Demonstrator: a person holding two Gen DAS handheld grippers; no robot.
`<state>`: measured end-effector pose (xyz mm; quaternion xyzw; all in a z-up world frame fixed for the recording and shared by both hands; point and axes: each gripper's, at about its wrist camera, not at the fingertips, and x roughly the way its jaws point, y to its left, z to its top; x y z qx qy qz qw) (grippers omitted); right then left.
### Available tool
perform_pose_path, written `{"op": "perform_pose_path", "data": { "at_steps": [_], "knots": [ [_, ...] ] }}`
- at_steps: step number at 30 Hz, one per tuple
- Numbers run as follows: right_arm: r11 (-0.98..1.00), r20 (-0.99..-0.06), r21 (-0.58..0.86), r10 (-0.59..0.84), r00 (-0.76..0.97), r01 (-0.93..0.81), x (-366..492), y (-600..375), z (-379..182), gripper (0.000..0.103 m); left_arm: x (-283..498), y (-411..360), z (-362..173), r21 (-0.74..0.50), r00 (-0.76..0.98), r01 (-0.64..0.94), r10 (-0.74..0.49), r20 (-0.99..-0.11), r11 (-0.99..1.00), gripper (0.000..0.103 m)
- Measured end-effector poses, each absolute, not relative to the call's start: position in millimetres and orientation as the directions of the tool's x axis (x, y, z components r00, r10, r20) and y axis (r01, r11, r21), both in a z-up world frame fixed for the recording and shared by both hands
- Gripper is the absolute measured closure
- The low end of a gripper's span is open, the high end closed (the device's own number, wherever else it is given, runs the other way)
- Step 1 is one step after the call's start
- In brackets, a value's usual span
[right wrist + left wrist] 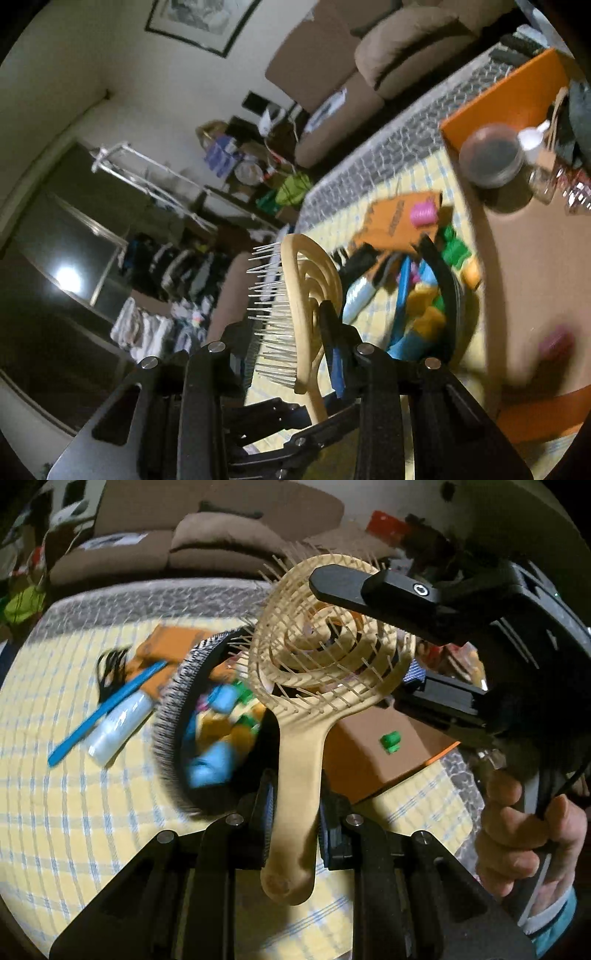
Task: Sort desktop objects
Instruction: 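Carry the hairbrush with the left tool over the cardboard box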
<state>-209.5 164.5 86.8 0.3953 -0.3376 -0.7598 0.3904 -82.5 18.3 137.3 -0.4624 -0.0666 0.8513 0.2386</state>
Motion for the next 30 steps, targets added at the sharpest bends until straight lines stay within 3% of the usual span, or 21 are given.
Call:
{"op": "perform_pose_path", "data": {
  "at_steps": [5,11,22,26,30],
  "knots": [
    [-0.422,-0.257,0.849,-0.856,-0.448,0.319,-209,201,101,0.071,-94,52,158,-0.32,-0.442,-0.39,0.481,-0.757,-0.863,0.085],
    [-0.453,-0.29,0.855,-0.821,-0.493,0.253,-214,236,97,0.072,-101,88,153,-0.351,-0.382,-0.402,0.503,-0.776,-0.846,0.085],
    [-0.378,-0.188,0.897,-0.793,-0.58,0.227,-214,300,96,0.072,-108,153,159,-0.268,-0.374,-0.482,0.473,-0.798,-0.834,0.084],
    [-0.374,-0.195,0.912,-0.757,-0.623,0.169,-221,332,80,0.072,-137,176,138,-0.206,-0.353,-0.513,0.423,-0.835,-0.834,0.085],
    [-0.429,-0.278,0.9,-0.711,-0.646,0.084,-233,354,58,0.072,-152,201,115,-0.149,-0.326,-0.533,0.365,-0.872,-0.833,0.085]
  ]
}}
